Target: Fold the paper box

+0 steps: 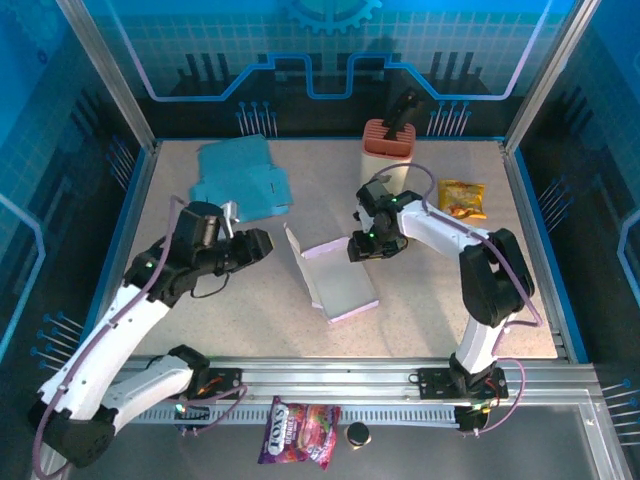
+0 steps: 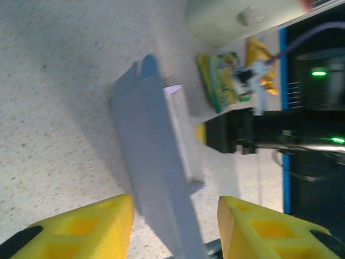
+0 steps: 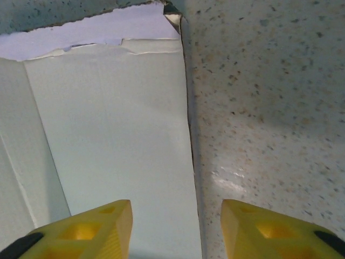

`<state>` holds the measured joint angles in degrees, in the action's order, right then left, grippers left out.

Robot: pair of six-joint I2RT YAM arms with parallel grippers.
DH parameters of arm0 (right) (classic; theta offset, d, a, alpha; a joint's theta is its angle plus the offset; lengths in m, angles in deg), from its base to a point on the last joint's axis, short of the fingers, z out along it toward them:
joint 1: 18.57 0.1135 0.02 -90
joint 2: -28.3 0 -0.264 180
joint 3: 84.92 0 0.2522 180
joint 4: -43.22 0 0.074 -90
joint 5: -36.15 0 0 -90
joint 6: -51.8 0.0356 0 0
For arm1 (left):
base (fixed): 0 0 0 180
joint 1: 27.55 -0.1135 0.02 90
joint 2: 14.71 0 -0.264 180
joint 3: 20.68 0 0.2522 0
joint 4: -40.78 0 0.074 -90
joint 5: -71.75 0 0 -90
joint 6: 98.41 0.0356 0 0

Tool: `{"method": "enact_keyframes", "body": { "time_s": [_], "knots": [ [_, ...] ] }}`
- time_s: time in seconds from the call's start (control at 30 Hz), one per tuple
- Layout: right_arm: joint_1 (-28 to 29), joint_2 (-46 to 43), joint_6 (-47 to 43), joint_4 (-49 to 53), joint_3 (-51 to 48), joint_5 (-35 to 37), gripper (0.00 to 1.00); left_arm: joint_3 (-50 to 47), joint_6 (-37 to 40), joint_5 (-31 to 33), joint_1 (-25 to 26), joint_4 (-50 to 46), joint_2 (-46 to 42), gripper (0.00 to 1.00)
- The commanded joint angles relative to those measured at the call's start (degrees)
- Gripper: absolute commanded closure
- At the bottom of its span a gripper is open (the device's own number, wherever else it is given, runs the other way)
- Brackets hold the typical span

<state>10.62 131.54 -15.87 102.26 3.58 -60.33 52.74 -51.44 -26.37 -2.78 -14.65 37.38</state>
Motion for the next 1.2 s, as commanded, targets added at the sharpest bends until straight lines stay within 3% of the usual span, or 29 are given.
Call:
{"method": "enact_keyframes", "body": {
  "time_s": [0.0, 0.4, 0.9, 1.03, 1.17],
  "knots": [
    [-0.53, 2.67, -1.57, -0.38, 1.81, -1.76, 0.55, 2.57, 1.38, -2.61, 0.36, -1.6, -1.0, 0.54],
    [-0.06, 6.64, 0.66, -2.23, 2.3, -1.17, 0.69, 5.56, 1.98, -1.99, 0.35, -3.52, -0.96, 0.55],
    [3.08, 2.0, 15.01, -9.86, -5.61, 4.96, 0.93, 7.14, 4.09, -2.55, 0.35, -5.09, -0.32, 0.55],
    [4.26, -0.79, 21.66, -10.3, -7.92, 8.24, 1.0, 7.4, 4.17, -2.86, 0.33, -5.35, -0.66, 0.56],
    [5.1, -6.37, 34.47, -12.09, -13.27, 11.22, 1.0, 7.66, 4.49, -3.0, 0.36, -5.88, -1.05, 0.56]
  ]
}}
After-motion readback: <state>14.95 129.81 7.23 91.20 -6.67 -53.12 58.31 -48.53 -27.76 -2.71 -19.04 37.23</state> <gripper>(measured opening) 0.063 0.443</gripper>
